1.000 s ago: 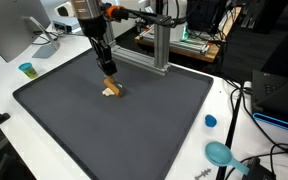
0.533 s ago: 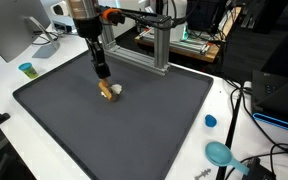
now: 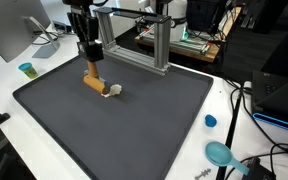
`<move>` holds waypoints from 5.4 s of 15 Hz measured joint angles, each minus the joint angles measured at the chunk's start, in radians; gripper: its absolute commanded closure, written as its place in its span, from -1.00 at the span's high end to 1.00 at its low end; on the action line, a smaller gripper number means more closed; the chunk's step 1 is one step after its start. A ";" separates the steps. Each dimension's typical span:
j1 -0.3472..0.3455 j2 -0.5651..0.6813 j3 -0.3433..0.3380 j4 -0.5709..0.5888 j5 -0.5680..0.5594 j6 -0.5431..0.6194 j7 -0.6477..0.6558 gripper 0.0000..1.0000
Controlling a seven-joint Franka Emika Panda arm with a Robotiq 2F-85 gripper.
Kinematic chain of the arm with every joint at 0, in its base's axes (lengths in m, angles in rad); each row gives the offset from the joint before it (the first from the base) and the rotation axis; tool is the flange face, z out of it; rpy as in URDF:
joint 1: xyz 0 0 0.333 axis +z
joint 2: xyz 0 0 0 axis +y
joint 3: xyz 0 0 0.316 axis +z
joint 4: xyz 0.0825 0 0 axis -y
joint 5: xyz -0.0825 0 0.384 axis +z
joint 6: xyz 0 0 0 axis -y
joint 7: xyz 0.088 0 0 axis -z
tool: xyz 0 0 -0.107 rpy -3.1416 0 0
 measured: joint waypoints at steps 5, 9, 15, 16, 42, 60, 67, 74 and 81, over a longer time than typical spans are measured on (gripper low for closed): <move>-0.002 -0.011 0.008 0.000 -0.016 -0.107 -0.246 -0.56; -0.002 0.003 0.016 0.010 -0.045 -0.139 -0.377 -0.56; -0.022 0.017 0.030 0.015 -0.039 -0.183 -0.561 -0.56; -0.035 0.018 0.035 0.016 -0.033 -0.202 -0.624 -0.56; -0.073 0.164 0.071 0.075 -0.120 -0.180 -0.964 -0.56; -0.069 0.095 0.097 0.013 -0.175 -0.181 -0.908 -0.56; -0.064 0.148 0.095 0.044 -0.185 -0.186 -0.894 -0.56; -0.067 0.209 0.116 0.149 -0.145 -0.276 -0.968 -0.56; -0.075 0.260 0.120 0.236 -0.098 -0.339 -0.997 -0.56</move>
